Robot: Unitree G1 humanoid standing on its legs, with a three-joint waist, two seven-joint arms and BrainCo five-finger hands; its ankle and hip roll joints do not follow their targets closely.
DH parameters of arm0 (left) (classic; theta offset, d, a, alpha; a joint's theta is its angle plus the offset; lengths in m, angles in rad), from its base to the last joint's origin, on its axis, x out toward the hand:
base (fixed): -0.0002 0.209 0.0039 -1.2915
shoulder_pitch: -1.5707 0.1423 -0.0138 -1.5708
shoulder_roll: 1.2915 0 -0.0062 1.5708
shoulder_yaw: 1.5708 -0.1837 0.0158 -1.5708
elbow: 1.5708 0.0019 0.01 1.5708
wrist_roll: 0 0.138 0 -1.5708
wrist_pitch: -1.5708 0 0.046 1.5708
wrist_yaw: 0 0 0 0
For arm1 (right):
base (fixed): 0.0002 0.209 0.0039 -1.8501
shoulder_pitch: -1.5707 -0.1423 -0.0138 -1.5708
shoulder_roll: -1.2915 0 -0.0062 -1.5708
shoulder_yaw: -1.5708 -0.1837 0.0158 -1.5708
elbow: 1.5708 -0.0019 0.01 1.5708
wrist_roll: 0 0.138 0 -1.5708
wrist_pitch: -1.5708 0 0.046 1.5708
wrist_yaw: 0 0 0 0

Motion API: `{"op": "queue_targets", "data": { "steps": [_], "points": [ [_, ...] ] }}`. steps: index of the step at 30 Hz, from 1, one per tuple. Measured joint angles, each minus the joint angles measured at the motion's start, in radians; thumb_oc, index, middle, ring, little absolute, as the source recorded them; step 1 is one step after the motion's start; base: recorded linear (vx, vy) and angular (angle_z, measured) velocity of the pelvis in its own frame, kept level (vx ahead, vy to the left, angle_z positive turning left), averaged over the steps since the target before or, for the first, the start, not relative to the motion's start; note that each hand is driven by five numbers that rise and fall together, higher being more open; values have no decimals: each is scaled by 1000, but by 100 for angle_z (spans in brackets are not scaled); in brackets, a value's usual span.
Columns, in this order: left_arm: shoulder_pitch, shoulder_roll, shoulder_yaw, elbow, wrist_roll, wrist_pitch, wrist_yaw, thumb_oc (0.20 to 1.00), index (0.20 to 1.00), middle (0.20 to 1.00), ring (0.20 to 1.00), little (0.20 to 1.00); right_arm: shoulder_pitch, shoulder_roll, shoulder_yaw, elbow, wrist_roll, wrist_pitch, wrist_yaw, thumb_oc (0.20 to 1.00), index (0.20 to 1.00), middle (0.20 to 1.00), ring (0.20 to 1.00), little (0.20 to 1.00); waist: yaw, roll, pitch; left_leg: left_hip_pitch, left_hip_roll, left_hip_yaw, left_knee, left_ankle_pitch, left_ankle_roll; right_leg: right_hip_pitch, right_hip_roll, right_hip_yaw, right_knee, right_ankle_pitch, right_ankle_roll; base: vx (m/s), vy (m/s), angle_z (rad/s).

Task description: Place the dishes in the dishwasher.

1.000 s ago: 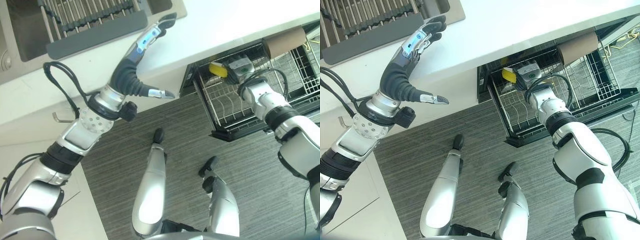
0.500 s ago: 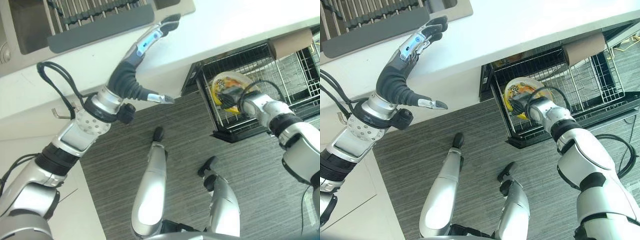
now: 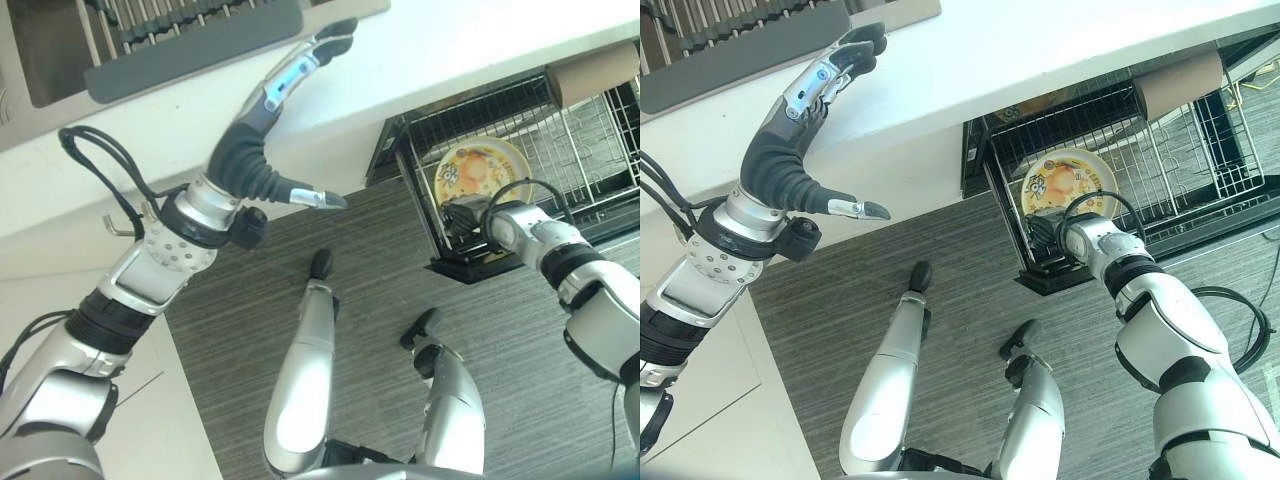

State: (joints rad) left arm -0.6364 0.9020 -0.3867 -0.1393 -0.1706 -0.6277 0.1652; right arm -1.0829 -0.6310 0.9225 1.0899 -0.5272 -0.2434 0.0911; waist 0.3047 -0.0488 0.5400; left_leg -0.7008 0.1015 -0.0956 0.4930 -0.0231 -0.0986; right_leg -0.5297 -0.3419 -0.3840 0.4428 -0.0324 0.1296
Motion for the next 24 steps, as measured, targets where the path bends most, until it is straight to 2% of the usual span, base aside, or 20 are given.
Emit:
{"op": "queue_targets", "data": {
  "steps": [1, 4, 5, 7, 8, 9, 11, 12, 13, 14, 16, 17, 20, 22, 24],
  "points": [
    [0, -1, 0, 0, 1, 0, 4, 1000, 1000, 1000, 1000, 1000, 0, 0, -2, 0, 0, 16, -18, 1000, 1000, 1000, 1000, 1000, -1, 2, 0, -1, 0, -1, 1, 0, 0, -3, -1, 0, 8, -3, -1, 2, 56, 1],
    [12, -4, 1, 0, 5, 0, 19, 1000, 1000, 1000, 1000, 1000, 20, 4, -115, 0, 87, 84, -109, 1000, 1000, 1000, 1000, 1000, -7, 3, 0, -1, 1, 7, 3, 0, 1, -13, -1, 14, 14, -6, -3, -10, 64, -5],
    [16, -9, 2, 0, 17, 1, 30, 1000, 1000, 1000, 1000, 1000, 37, 7, -189, -6, 181, 112, -188, 1000, 1000, 1000, 1000, 1000, -12, 3, 0, -1, 1, 10, 3, 0, 1, -14, -1, 17, 13, -5, -3, -17, 69, -5],
    [19, -26, 4, 0, 40, 1, 43, 1000, 1000, 1000, 1000, 1000, 51, 12, -268, -17, 261, 151, -277, 1000, 1000, 1000, 1000, 1000, -22, 3, 0, -1, 1, 13, 6, -2, 3, -15, 0, 20, 13, -3, -3, -18, 60, -5],
    [42, -29, 19, -9, 45, 1, 59, 1000, 1000, 1000, 1000, 1000, 77, 13, -331, -81, 320, 174, -357, 1000, 1000, 1000, 1000, 1000, -31, 3, 0, -3, 3, 15, 13, -5, 7, -16, 1, 24, 13, -2, -3, -10, 60, -7],
    [59, -34, 35, -18, 46, 2, 67, 1000, 1000, 1000, 1000, 1000, 97, 13, -384, -127, 344, 182, -398, 1000, 1000, 1000, 1000, 1000, -39, 3, 0, -6, 3, 18, 17, -6, 8, -19, 1, 27, 13, -1, -2, -7, 51, -6],
    [99, -48, 75, -53, 84, 8, 97, 1000, 1000, 1000, 1000, 1000, 159, -6, -425, -300, 415, 237, -514, 1000, 1000, 1000, 1000, 1000, -60, 3, 0, -27, 3, 24, 33, -21, 21, -38, 3, 44, 15, 2, 1, -21, 84, -9],
    [105, -48, 74, -60, 87, 9, 101, 1000, 1000, 1000, 1000, 1000, 165, -8, -424, -322, 428, 257, -528, 1000, 1000, 1000, 1000, 1000, -75, 3, 0, -33, 3, 27, 38, -22, 22, -44, 3, 47, 14, 3, 3, -28, 90, -9],
    [132, -52, 99, -97, 113, 18, 121, 1000, 1000, 1000, 1000, 1000, 239, -34, -461, -525, 464, 326, -552, 1000, 1000, 1000, 1000, 1000, -93, 3, -1, -51, 1, 27, 53, -26, 26, -58, 5, 52, 15, 7, -1, -25, 86, -7],
    [166, -55, 122, -131, 117, 18, 136, 1000, 1000, 1000, 1000, 1000, 301, -52, -475, -671, 470, 335, -587, 1000, 1000, 1000, 1000, 1000, -110, 3, -1, -66, 1, 30, 64, -34, 33, -70, 5, 60, 15, 13, 1, -18, 89, -14],
    [176, -72, 119, -130, 154, 38, 148, 1000, 1000, 1000, 1000, 1000, 318, -46, -480, -692, 491, 385, -605, 1000, 1000, 1000, 1000, 1000, -129, 3, -1, -64, 3, 47, 86, -43, 35, -72, 6, 78, 13, 19, 4, -26, 136, -18],
    [187, -75, 120, -137, 154, 39, 152, 1000, 1000, 1000, 1000, 1000, 355, -46, -529, -772, 488, 400, -612, 1000, 1000, 1000, 1000, 1000, -137, 3, -1, -65, 3, 53, 89, -50, 45, -74, 6, 89, 11, 22, 6, -24, 122, -12],
    [248, -98, 162, -158, 157, 47, 162, 1000, 1000, 1000, 1000, 1000, 512, -43, -639, -983, 466, 401, -649, 1000, 1000, 1000, 1000, 1000, -170, 2, -1, -56, 0, 81, 102, -63, 59, -76, 10, 134, 2, 26, 11, -26, 80, -15],
    [309, -117, 202, -159, 183, 62, 172, 1000, 1000, 1000, 1000, 1000, 657, -38, -704, -1110, 459, 396, -658, 1000, 1000, 1000, 1000, 1000, -199, 1, -1, -18, 2, 95, 81, -65, 61, -36, 25, 158, -48, 41, 30, -30, 31, -19],
    [370, -122, 232, -143, 191, 108, 178, 1000, 1000, 1000, 1000, 1000, 792, -37, -750, -1192, 446, 370, -664, 1000, 1000, 1000, 1000, 1000, -232, -4, -2, 65, 11, 115, 32, -64, 58, 47, 38, 165, -131, 71, 43, -35, 13, -26]
  ]
}}
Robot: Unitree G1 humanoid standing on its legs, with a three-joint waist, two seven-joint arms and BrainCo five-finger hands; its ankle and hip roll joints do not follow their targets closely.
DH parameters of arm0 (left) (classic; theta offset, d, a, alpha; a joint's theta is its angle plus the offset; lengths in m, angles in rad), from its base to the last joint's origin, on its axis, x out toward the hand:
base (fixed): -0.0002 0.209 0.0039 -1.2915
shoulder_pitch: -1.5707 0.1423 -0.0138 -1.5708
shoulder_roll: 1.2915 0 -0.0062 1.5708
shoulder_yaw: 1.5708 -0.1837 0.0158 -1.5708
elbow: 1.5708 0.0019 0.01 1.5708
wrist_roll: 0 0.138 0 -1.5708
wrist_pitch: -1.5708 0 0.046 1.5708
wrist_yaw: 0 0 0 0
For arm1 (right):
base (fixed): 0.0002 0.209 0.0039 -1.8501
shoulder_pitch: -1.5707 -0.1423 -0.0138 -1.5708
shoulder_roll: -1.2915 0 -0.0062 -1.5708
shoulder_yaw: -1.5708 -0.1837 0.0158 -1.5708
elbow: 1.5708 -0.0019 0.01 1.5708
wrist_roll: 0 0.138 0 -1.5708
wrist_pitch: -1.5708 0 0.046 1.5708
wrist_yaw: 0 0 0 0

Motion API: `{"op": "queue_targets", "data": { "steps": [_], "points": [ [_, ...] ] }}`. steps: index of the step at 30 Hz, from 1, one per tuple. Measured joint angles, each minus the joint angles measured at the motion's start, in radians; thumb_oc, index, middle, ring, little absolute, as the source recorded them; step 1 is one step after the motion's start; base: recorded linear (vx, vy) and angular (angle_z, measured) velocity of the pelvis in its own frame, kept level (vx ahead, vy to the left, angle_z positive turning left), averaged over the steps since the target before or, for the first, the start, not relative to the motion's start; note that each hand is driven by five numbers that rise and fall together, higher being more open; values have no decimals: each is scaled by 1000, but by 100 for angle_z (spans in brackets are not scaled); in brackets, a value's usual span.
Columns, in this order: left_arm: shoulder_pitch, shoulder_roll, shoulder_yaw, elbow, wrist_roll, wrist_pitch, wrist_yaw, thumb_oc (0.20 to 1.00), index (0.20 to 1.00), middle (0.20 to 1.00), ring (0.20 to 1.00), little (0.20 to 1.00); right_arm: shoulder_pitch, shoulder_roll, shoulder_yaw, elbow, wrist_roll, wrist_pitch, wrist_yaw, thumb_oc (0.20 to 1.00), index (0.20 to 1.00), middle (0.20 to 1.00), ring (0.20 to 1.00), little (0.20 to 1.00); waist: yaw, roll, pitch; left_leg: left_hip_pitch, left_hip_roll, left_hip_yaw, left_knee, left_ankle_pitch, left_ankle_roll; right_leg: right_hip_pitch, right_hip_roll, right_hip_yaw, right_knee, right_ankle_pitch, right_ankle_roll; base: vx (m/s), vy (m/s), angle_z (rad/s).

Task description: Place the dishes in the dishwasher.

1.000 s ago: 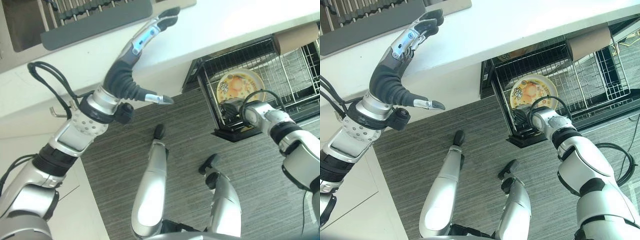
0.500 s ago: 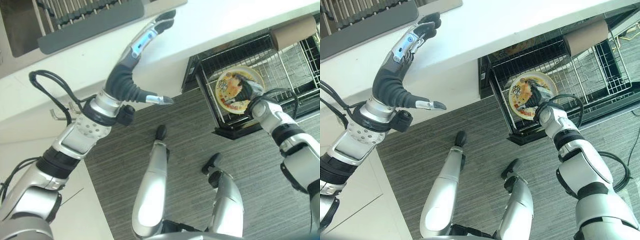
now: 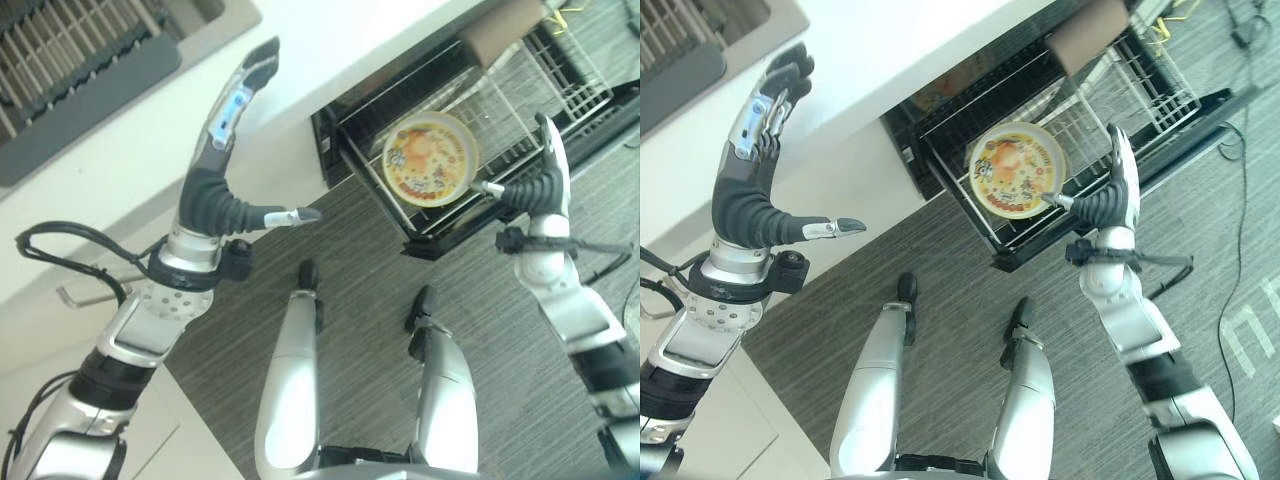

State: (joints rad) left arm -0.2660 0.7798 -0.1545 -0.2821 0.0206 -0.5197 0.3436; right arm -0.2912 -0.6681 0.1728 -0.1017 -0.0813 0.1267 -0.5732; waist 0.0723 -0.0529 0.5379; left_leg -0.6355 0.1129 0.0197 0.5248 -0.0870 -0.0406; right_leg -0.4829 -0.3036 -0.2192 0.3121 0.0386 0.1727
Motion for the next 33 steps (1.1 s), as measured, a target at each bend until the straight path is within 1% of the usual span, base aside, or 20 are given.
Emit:
{"op": "queue_targets", "data": {
  "steps": [3, 4, 5, 6, 7, 8, 9, 10, 11, 12, 13, 14, 15, 16, 18, 20, 23, 26, 30, 33],
  "points": [
    [84, -6, 50, 39, 0, 46, -4, 1000, 1000, 1000, 1000, 1000, 142, 16, -90, -101, -18, -73, 3, 1000, 1000, 1000, 1000, 1000, -31, -12, -2, 128, 16, 36, -60, 4, -8, 127, 22, 3, -91, 35, -1, 31, 7, -28],
    [141, -38, 85, 50, -1, 56, -8, 1000, 1000, 1000, 1000, 1000, 220, 22, -141, -136, -18, -117, 1, 1000, 1000, 1000, 1000, 1000, -35, -17, -4, 213, 23, 51, -104, 4, -14, 205, 27, 4, -138, 45, -3, 115, 24, -22],
    [179, -68, 97, 49, -1, 62, -23, 1000, 1000, 1000, 1000, 1000, 269, 54, -189, -146, -19, -150, 2, 1000, 1000, 1000, 1000, 1000, -41, -20, -11, 301, 34, 60, -137, 3, -34, 297, 40, -9, -183, 53, 7, 157, 62, -26],
    [235, -93, 113, 49, -1, 63, -37, 1000, 1000, 1000, 1000, 1000, 312, 97, -207, -157, -20, -182, 7, 1000, 1000, 1000, 1000, 1000, -41, -29, -86, 333, 42, 72, -167, -1, -44, 321, 54, -8, -210, 52, 6, 194, 102, -18],
    [260, -102, 135, 50, -1, 64, -44, 1000, 1000, 1000, 1000, 1000, 334, 122, -241, -166, -17, -203, 9, 1000, 1000, 1000, 1000, 1000, -48, -32, -136, 363, 44, 78, -195, 4, -52, 343, 56, -9, -231, 53, 5, 199, 116, -18],
    [289, -112, 153, 51, -1, 64, -57, 1000, 1000, 1000, 1000, 1000, 351, 140, -267, -166, -17, -225, 10, 1000, 1000, 1000, 1000, 1000, -49, -31, -163, 419, 44, 90, -226, 6, -56, 388, 57, -10, -252, 54, 4, 209, 119, -20],
    [339, -130, 174, 58, -3, 63, -73, 1000, 1000, 1000, 1000, 1000, 368, 184, -298, -164, -17, -260, 8, 1000, 1000, 1000, 1000, 1000, -51, -29, -222, 474, 42, 108, -268, 5, -58, 429, 56, -7, -278, 54, 4, 157, 107, -27],
    [384, -142, 174, 78, -14, 61, -89, 1000, 1000, 1000, 1000, 1000, 402, 198, -319, -145, -1, -297, -6, 1000, 1000, 1000, 1000, 1000, -55, -21, -310, 510, 37, 126, -304, 2, -62, 447, 53, -7, -297, 51, 5, 179, 120, -28],
    [401, -149, 174, 94, -27, 59, -99, 1000, 1000, 1000, 1000, 1000, 409, 198, -320, -128, 19, -314, -7, 1000, 1000, 1000, 1000, 1000, -59, -15, -343, 526, 33, 131, -321, 2, -63, 461, 53, -7, -309, 51, 6, 134, 105, -19],
    [425, -167, 172, 112, -45, 56, -122, 1000, 1000, 1000, 1000, 1000, 426, 226, -327, -53, 63, -365, -14, 1000, 1000, 1000, 1000, 1000, -69, -6, -384, 556, 27, 139, -350, 8, -67, 474, 51, -6, -313, 46, 5, 134, 107, -12],
    [434, -183, 170, 127, -46, 54, -130, 1000, 1000, 1000, 1000, 1000, 435, 248, -332, -17, 84, -373, -18, 1000, 1000, 1000, 1000, 1000, -68, -1, -398, 573, 27, 145, -362, 14, -68, 483, 51, -5, -313, 45, 4, 113, 72, -13],
    [435, -202, 156, 171, -79, 47, -144, 1000, 1000, 1000, 1000, 1000, 441, 298, -339, 99, 161, -407, -20, 1000, 1000, 1000, 1000, 1000, -69, 8, -422, 611, 25, 155, -405, 25, -69, 500, 49, -2, -318, 40, 4, 147, 67, -10],
    [435, -214, 154, 195, -89, 42, -154, 1000, 1000, 1000, 1000, 1000, 443, 337, -340, 175, 211, -413, -19, 1000, 1000, 1000, 1000, 1000, -69, 17, -439, 630, 25, 157, -435, 31, -69, 515, 50, -4, -328, 39, 5, 121, 41, -4],
    [431, -223, 154, 220, -99, 35, -165, 1000, 1000, 1000, 1000, 1000, 443, 385, -346, 242, 267, -431, -19, 1000, 1000, 1000, 1000, 1000, -75, 28, -461, 656, 24, 157, -482, 53, -70, 527, 53, -9, -341, 36, 2, 149, 35, 3],
    [427, -236, 146, 226, -122, 20, -178, 1000, 1000, 1000, 1000, 1000, 447, 416, -340, 263, 327, -456, -13, 1000, 1000, 1000, 1000, 1000, -84, 49, -475, 702, 26, 155, -557, 93, -76, 549, 65, -12, -357, 39, 6, 136, 11, 7],
    [417, -242, 112, 236, -122, 1, -193, 1000, 1000, 1000, 1000, 1000, 439, 432, -340, 311, 399, -504, -10, 1000, 1000, 1000, 1000, 1000, -86, 55, -492, 744, 32, 155, -616, 123, -81, 575, 78, -18, -373, 40, 7, 148, -15, 6],
    [417, -247, 108, 265, -122, -6, -203, 1000, 1000, 1000, 1000, 1000, 443, 460, -346, 454, 497, -534, -11, 1000, 1000, 1000, 1000, 1000, -87, 35, -502, 773, 36, 148, -616, 125, -89, 621, 89, -38, -395, 41, 6, 122, 1, 8],
    [414, -247, 107, 266, -123, -8, -215, 1000, 1000, 1000, 1000, 1000, 442, 465, -342, 478, 555, -543, -9, 1000, 1000, 1000, 1000, 1000, -87, 35, -503, 776, 35, 134, -616, 125, -92, 633, 89, -44, -397, 42, 7, 80, -22, 11],
    [412, -246, 80, 292, -122, -10, -229, 1000, 1000, 1000, 1000, 1000, 421, 494, -350, 639, 724, -602, 36, 1000, 1000, 1000, 1000, 1000, -73, 36, -502, 777, 37, 120, -616, 127, -95, 647, 89, -61, -398, 40, 6, 88, -33, 12],
    [411, -244, 82, 292, -122, -4, -229, 1000, 1000, 1000, 1000, 1000, 423, 511, -347, 690, 783, -603, 45, 1000, 1000, 1000, 1000, 1000, -66, 40, -500, 783, 39, 118, -616, 127, -94, 653, 88, -66, -398, 39, 6, 61, -37, 1]
  ]
}}
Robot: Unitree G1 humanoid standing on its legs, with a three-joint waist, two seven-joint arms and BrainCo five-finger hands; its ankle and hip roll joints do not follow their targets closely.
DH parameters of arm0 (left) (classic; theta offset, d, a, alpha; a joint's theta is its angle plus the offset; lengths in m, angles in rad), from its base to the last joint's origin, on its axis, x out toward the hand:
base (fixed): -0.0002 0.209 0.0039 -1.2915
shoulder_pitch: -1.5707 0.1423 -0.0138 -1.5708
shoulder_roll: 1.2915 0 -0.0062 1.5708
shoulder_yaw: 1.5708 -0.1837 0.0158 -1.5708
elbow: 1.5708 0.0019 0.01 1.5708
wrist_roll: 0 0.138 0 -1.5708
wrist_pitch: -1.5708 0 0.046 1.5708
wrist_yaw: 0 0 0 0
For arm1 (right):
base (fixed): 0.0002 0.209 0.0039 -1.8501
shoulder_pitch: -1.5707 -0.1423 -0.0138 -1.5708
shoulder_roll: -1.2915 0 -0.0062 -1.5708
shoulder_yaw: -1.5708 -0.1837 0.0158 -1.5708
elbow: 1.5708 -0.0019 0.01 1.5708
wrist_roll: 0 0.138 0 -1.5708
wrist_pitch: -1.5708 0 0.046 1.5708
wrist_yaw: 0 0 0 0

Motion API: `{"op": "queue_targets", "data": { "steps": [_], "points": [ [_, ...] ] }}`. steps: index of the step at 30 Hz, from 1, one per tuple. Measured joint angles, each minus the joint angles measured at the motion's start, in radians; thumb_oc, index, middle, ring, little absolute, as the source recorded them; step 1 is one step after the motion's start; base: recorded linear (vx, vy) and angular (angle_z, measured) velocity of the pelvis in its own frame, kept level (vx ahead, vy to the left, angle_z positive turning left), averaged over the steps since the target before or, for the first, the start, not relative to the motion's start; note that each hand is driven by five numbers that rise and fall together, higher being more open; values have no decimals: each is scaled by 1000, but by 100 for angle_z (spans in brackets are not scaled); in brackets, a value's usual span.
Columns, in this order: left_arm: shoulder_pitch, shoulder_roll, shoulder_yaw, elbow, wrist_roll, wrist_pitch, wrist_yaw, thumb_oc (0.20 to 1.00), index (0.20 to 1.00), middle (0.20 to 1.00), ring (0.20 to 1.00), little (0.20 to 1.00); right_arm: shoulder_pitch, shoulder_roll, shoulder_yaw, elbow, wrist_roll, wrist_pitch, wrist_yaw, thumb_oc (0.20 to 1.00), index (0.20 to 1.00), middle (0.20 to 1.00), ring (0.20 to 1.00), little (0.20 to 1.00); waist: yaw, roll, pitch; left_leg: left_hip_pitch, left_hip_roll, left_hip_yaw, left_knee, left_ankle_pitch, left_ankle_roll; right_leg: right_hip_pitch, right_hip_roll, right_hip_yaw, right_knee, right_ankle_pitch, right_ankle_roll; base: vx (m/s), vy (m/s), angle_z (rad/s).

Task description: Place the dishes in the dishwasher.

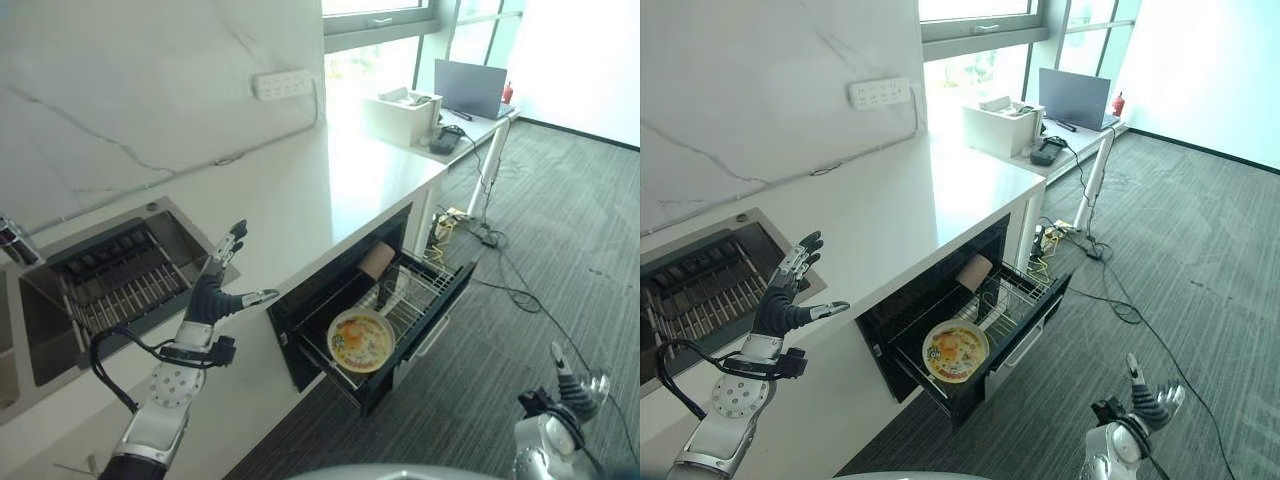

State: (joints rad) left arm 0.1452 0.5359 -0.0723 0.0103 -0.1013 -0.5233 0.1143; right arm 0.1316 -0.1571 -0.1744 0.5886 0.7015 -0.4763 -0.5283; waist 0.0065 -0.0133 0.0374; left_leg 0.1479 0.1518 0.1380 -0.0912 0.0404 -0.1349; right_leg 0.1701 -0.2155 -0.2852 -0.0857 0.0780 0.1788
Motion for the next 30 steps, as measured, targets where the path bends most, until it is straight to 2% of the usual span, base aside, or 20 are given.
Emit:
{"op": "queue_targets", "data": {
  "steps": [2, 3, 5, 7, 9, 12, 15, 16, 17, 18, 19, 21, 22, 23, 24, 25, 26, 27, 29, 30],
  "points": [
    [1, 10, 0, 0, 0, 22, -3, 1000, 1000, 1000, 1000, 1000, -1, 4, 3, 0, 27, 0, 1, 1000, 1000, 1000, 1000, 1000, 1, 5, 2, 7, 1, 2, 0, 0, 1, 3, 1, 0, 0, -1, -1, 33, -53, -4],
    [0, 16, 2, -1, 2, 28, -5, 1000, 1000, 1000, 1000, 1000, -8, 2, 7, 30, 47, -2, 20, 1000, 1000, 1000, 1000, 1000, 1, 19, 12, 9, 1, 2, 5, 0, 2, -5, 1, 2, 23, -14, 0, 33, -61, 1],
    [-1, 30, 4, -1, 2, 45, -6, 1000, 1000, 1000, 1000, 1000, -10, 6, 11, 112, 97, 4, 42, 1000, 1000, 1000, 1000, 1000, 2, 27, 14, 11, 5, -8, 6, 1, 2, -15, 0, 3, 59, -36, -2, 7, -42, 8],
    [-2, 29, 3, -1, 4, 60, -6, 1000, 1000, 1000, 1000, 1000, -12, 9, 12, 118, 145, 3, 66, 1000, 1000, 1000, 1000, 1000, 5, 50, 22, 11, 6, -10, 6, 2, 2, -8, 1, 1, 49, -31, -2, 38, -32, 7],
    [-13, 23, 0, -14, 6, 71, -10, 1000, 1000, 1000, 1000, 1000, -39, 12, 19, 192, 209, 0, 110, 1000, 1000, 1000, 1000, 1000, 16, 67, 20, 31, 3, -13, 0, 1, 0, 36, 2, -9, 4, -16, 2, 71, -15, 10],
    [-22, 23, 0, -19, 6, 95, -9, 1000, 1000, 1000, 1000, 1000, -40, 13, 56, 198, 265, 2, 185, 1000, 1000, 1000, 1000, 1000, 30, 105, 24, 30, -4, -26, 3, -1, -1, 47, 0, -30, 6, -18, 4, 37, -19, 13],
    [-27, 22, 1, -28, 14, 111, -9, 1000, 1000, 1000, 1000, 1000, -66, 6, 43, 287, 360, 3, 291, 1000, 1000, 1000, 1000, 1000, 41, 120, 26, 28, -5, -45, 7, -1, -1, 34, -6, -45, 54, -49, 6, 49, 26, 15],
    [-27, 23, 0, -39, 15, 114, -6, 1000, 1000, 1000, 1000, 1000, -75, -8, 44, 312, 377, 3, 318, 1000, 1000, 1000, 1000, 1000, 48, 137, 33, 25, -7, -46, 17, 0, -1, 17, -15, -47, 84, -64, 6, -57, 202, 8],
    [-31, 23, -8, -41, 15, 114, 3, 1000, 1000, 1000, 1000, 1000, -91, -31, 49, 315, 382, 4, 337, 1000, 1000, 1000, 1000, 1000, 50, 139, 52, 7, -14, -48, 51, -13, 3, -1, -32, -44, 114, -80, 8, -77, 278, 1],
    [-33, 23, -15, -42, 15, 116, 12, 1000, 1000, 1000, 1000, 1000, -109, -53, 50, 310, 382, 4, 350, 1000, 1000, 1000, 1000, 1000, 52, 155, 58, -15, -23, -48, 72, -18, 8, -29, -46, -37, 137, -87, 3, -89, 303, -3],
    [-51, 19, -46, -40, 15, 119, 45, 1000, 1000, 1000, 1000, 1000, -158, -107, 50, 291, 381, 8, 373, 1000, 1000, 1000, 1000, 1000, 50, 181, 93, -66, -43, -48, 118, -29, 21, -85, -77, -24, 193, -97, 5, -138, 264, 0],
    [-98, -2, -95, -44, 44, 120, 69, 1000, 1000, 1000, 1000, 1000, -242, -200, 45, 265, 382, 12, 404, 1000, 1000, 1000, 1000, 1000, 51, 271, 167, -149, -83, -47, 189, -35, 46, -167, -129, 3, 270, -92, 27, -320, 144, 4],
    [-124, -23, -106, -45, 44, 120, 83, 1000, 1000, 1000, 1000, 1000, -270, -224, 47, 265, 383, 15, 413, 1000, 1000, 1000, 1000, 1000, 50, 295, 192, -181, -92, -50, 216, -36, 51, -201, -142, 9, 305, -98, 29, -393, 18, 21],
    [-168, -31, -124, -62, 45, 105, 110, 1000, 1000, 1000, 1000, 1000, -322, -233, 58, 267, 396, 23, 436, 1000, 1000, 1000, 1000, 1000, 56, 313, 208, -289, -96, -55, 297, -37, 53, -317, -165, 26, 423, -136, 21, -329, -20, 27],
    [-209, -21, -126, -80, 50, 97, 123, 1000, 1000, 1000, 1000, 1000, -375, -228, 75, 276, 415, 28, 455, 1000, 1000, 1000, 1000, 1000, 60, 304, 236, -358, -93, -55, 356, -45, 56, -404, -180, 38, 510, -168, 4, -215, -9, 25],
    [-270, -17, -127, -83, 78, 94, 127, 1000, 1000, 1000, 1000, 1000, -438, -212, 86, 307, 426, 39, 481, 1000, 1000, 1000, 1000, 1000, 65, 286, 295, -395, -82, -59, 403, -57, 48, -459, -179, 53, 593, -200, -21, -193, 11, 7],
    [-302, -7, -129, -83, 86, 94, 133, 1000, 1000, 1000, 1000, 1000, -467, -195, 86, 310, 442, 46, 495, 1000, 1000, 1000, 1000, 1000, 66, 268, 324, -416, -74, -61, 434, -69, 46, -490, -179, 61, 640, -225, -42, -173, 34, -2],
    [-330, 14, -130, -83, 91, 94, 153, 1000, 1000, 1000, 1000, 1000, -495, -191, 88, 309, 460, 52, 512, 1000, 1000, 1000, 1000, 1000, 65, 243, 346, -459, -65, -63, 483, -89, 45, -532, -181, 71, 682, -240, -40, -115, 32, -8],
    [-362, 29, -132, -82, 107, 99, 167, 1000, 1000, 1000, 1000, 1000, -529, -218, 85, 307, 478, 54, 518, 1000, 1000, 1000, 1000, 1000, 58, 247, 366, -497, -63, -66, 519, -96, 47, -559, -186, 77, 695, -228, -36, -143, 51, -9],
    [-370, 50, -124, -84, 122, 102, 190, 1000, 1000, 1000, 1000, 1000, -560, -238, 84, 311, 500, 61, 519, 1000, 1000, 1000, 1000, 1000, 70, 244, 376, -531, -67, -46, 556, -100, 55, -593, -202, 90, 732, -230, -35, -173, 114, 6]
  ]
}}
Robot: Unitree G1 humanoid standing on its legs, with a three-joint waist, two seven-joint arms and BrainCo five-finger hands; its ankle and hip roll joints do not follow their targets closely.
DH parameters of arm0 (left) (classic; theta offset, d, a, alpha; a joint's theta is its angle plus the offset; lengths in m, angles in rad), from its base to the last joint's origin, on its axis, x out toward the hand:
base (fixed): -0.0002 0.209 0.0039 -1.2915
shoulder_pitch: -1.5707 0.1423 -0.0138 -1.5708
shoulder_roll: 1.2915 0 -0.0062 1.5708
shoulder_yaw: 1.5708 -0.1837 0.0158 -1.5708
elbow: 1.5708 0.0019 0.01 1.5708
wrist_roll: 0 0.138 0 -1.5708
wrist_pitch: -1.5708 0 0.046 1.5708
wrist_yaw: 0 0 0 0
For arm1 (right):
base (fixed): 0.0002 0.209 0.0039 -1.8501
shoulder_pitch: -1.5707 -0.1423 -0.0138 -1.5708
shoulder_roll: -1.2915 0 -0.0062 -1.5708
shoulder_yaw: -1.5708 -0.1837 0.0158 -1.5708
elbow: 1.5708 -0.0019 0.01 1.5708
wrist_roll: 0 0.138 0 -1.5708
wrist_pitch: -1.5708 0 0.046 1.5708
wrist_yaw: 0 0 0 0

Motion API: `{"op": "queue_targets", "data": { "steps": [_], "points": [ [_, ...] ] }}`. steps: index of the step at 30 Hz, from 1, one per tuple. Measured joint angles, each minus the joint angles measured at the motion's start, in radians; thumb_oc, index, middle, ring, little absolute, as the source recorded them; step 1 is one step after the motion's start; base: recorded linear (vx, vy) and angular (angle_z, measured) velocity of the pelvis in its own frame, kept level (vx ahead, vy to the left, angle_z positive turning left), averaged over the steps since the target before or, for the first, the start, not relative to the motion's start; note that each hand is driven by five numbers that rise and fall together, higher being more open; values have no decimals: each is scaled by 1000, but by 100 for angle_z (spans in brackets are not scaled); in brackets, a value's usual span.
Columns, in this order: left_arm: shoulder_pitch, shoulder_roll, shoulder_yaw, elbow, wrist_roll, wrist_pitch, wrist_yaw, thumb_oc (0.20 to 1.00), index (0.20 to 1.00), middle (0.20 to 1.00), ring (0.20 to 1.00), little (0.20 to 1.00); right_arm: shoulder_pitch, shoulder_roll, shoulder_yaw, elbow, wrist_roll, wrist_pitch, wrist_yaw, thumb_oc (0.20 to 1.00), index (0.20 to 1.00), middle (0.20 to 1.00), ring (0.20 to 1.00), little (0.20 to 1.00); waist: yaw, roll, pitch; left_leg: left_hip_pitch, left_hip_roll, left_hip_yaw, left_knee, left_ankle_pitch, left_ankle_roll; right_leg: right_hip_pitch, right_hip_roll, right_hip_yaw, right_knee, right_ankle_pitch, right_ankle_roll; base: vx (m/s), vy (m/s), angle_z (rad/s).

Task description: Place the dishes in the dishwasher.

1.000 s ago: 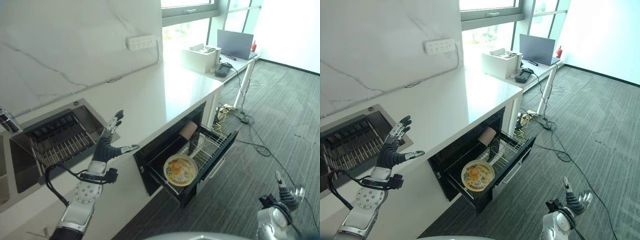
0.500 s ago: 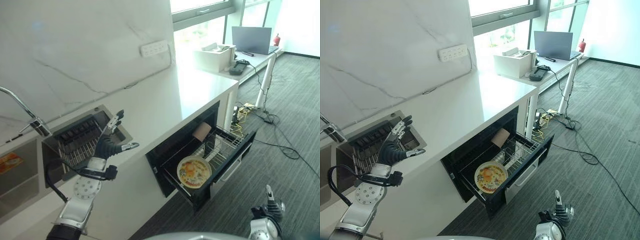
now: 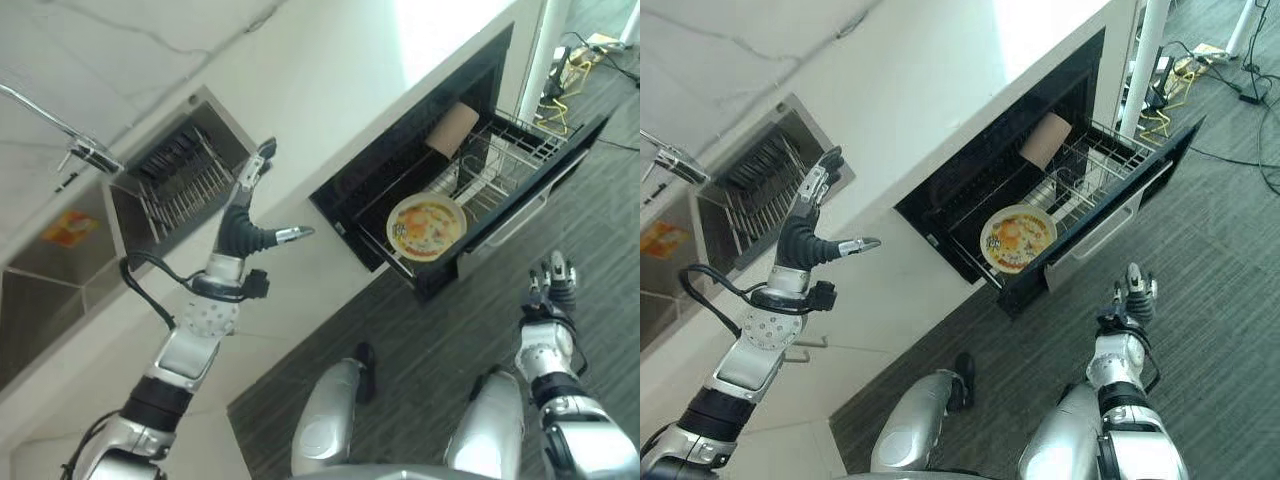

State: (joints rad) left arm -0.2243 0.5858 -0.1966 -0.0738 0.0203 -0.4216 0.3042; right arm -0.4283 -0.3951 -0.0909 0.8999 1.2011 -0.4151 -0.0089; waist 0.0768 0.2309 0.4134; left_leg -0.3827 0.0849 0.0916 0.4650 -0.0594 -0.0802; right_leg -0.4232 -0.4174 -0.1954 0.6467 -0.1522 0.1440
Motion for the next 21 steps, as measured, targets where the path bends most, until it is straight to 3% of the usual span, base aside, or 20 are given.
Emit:
{"op": "queue_targets", "data": {
  "steps": [2, 3, 4, 7, 11, 15, 18, 21],
  "points": [
    [-50, 20, -9, -1, 0, 6, 22, 1000, 1000, 1000, 1000, 1000, -117, -35, 2, 23, 0, 18, 3, 1000, 1000, 1000, 1000, 1000, 9, 4, 45, -66, -23, -4, 76, -10, 4, -67, -46, 20, 76, -10, -8, -68, 125, 25],
    [-46, 20, -24, -2, 0, 9, 27, 1000, 1000, 1000, 1000, 1000, -173, -48, 3, 31, 0, 33, 2, 1000, 1000, 1000, 1000, 1000, 9, 21, 53, -81, -22, -5, 100, -13, 6, -76, -49, 18, 81, -10, -8, -32, 120, 22],
    [-34, 21, -39, -6, 1, 10, 27, 1000, 1000, 1000, 1000, 1000, -198, -41, 3, 32, 0, 46, -2, 1000, 1000, 1000, 1000, 1000, 12, 23, 52, -69, -36, -1, 83, -14, 7, -69, -64, 21, 78, -8, -5, -36, 121, 6],
    [20, 30, -31, -30, -1, 10, 43, 1000, 1000, 1000, 1000, 1000, -184, -44, 5, 34, -3, 66, -10, 1000, 1000, 1000, 1000, 1000, 20, 25, 50, -24, -45, 26, 11, -7, 18, -18, -61, 11, -24, 16, 4, -31, 83, -10],
    [33, 39, -28, -41, -1, 9, 43, 1000, 1000, 1000, 1000, 1000, -138, -34, 40, 31, -24, 78, -30, 1000, 1000, 1000, 1000, 1000, 31, 17, 50, 28, -38, 8, -16, -2, 19, 54, -49, -22, -51, 19, 4, 10, -73, 8],
    [23, 55, -25, -40, -1, 9, 18, 1000, 1000, 1000, 1000, 1000, -94, 1, 137, 23, -103, 159, -29, 1000, 1000, 1000, 1000, 1000, 55, -72, 20, 37, 21, -56, -39, 33, -35, 69, 0, -97, 20, -32, -20, 44, -243, 18],
    [-5, 99, -24, -20, -1, 9, -20, 1000, 1000, 1000, 1000, 1000, -99, -5, 201, 4, -162, 184, 15, 1000, 1000, 1000, 1000, 1000, 95, -99, 13, 42, 70, -95, -50, 41, -54, 89, 46, -144, 32, -61, -54, 44, -172, 13],
    [-18, 146, -25, -20, -1, 4, -46, 1000, 1000, 1000, 1000, 1000, -139, -3, 203, -44, -179, 190, 35, 1000, 1000, 1000, 1000, 1000, 110, -113, 10, 56, 66, -99, -82, 40, -64, 106, 45, -150, 12, -71, -54, 90, -86, 7]
  ]
}}
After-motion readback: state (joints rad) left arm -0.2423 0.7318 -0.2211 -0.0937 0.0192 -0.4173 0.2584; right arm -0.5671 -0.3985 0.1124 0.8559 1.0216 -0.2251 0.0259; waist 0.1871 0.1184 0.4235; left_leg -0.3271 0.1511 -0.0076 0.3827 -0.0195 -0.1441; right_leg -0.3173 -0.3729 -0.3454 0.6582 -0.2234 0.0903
